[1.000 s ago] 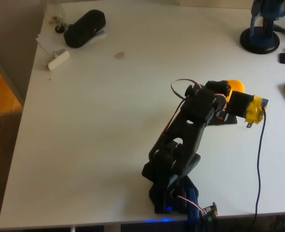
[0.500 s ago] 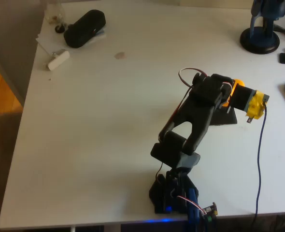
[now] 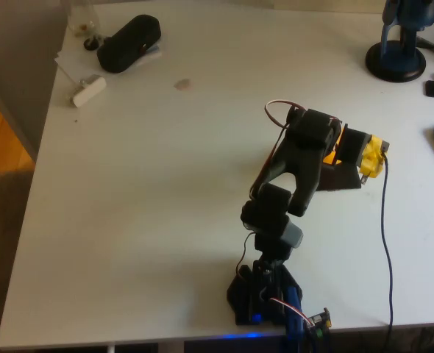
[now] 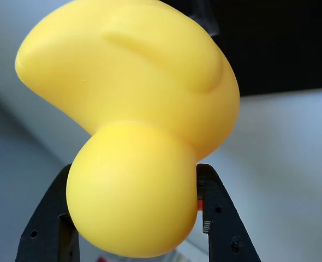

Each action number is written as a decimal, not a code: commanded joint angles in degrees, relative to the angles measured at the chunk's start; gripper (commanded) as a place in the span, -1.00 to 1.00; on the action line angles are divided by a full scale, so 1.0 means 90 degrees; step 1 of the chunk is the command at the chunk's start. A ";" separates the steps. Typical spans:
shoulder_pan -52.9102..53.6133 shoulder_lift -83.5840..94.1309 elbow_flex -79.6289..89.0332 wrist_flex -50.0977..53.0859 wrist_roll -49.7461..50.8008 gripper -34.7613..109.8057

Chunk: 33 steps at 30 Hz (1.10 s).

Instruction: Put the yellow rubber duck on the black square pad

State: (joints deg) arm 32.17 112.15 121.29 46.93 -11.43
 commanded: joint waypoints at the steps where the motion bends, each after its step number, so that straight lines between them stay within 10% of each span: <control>1: 0.0020 -0.0020 -0.0205 -0.0039 0.0010 -0.29; 33: 0.0381 -0.0371 -0.0244 0.0303 0.0010 -0.29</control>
State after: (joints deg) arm 33.31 107.67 121.29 48.87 -11.43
